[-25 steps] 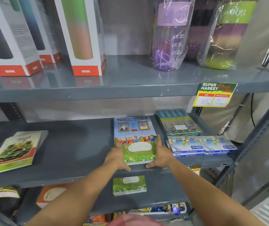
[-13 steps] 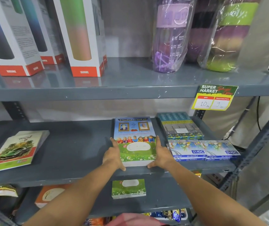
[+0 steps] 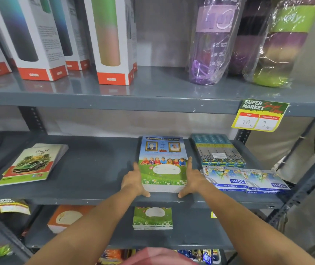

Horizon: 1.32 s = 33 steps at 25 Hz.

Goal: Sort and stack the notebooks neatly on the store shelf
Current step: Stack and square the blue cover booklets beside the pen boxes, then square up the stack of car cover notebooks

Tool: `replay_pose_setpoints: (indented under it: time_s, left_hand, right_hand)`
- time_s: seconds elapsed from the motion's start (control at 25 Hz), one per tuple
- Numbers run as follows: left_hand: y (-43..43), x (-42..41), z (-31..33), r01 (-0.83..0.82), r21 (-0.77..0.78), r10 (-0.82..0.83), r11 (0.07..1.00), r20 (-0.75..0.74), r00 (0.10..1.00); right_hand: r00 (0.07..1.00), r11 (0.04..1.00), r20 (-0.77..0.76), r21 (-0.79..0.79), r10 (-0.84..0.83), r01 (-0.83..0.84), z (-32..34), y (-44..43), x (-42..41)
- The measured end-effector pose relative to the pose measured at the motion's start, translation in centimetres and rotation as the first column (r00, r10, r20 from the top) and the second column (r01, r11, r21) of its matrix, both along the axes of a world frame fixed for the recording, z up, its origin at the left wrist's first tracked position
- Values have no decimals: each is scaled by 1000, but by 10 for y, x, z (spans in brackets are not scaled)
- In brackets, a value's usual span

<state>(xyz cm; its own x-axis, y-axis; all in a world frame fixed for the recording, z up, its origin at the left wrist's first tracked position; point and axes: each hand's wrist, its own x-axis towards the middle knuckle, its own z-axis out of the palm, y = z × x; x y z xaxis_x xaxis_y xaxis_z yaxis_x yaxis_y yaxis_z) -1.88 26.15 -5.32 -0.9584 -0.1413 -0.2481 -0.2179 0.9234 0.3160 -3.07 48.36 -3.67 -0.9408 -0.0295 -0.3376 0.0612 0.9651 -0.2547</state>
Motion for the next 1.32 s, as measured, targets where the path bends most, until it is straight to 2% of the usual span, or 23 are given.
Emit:
replay_pose_setpoints:
  time_s: [0.08, 0.16, 0.24, 0.32, 0.48, 0.64, 0.8, 0.96, 1.16, 1.32]
  left_hand:
    - [-6, 3, 1, 17, 40, -19, 999, 47, 999]
    - [-16, 5, 4, 14, 150, -27, 989, 85, 996]
    - [-30, 8, 7, 20, 228, -40, 973, 83, 996]
    - [-48, 13, 9, 56, 224, -58, 973, 1, 998]
    - [-102, 20, 14, 102, 102, -84, 990, -174, 981]
    - [-186, 25, 21, 25, -10, -26, 1000, -263, 964]
    - [-290, 36, 26, -121, -111, 92, 986, -235, 968]
    - [-390, 42, 24, -238, -205, 213, 949, -137, 968]
    - [-460, 30, 13, -167, -247, 177, 955, 20, 984]
    - [-469, 12, 6, -78, -106, 84, 991, 56, 995]
  right_hand:
    - [996, 991, 80, 128, 30, -40, 10, -8, 1]
    - [995, 953, 98, 301, 14, -43, 17, -21, 4]
    - [997, 904, 68, 425, 23, -50, 24, -38, 5]
    - [995, 887, -11, 455, 96, -80, 30, -60, 3]
    - [939, 934, -210, 290, 274, -207, 26, -116, 1]
    - [895, 911, -204, 208, 396, -356, 12, -192, 9]
    - [866, 907, -275, 72, 418, -415, 7, -278, 10]
    - [912, 915, -206, -125, 354, -383, 3, -373, 12]
    - [942, 907, -179, -269, 283, -324, -7, -465, 5]
    - [967, 933, -153, -266, 206, -241, -17, -502, 0]
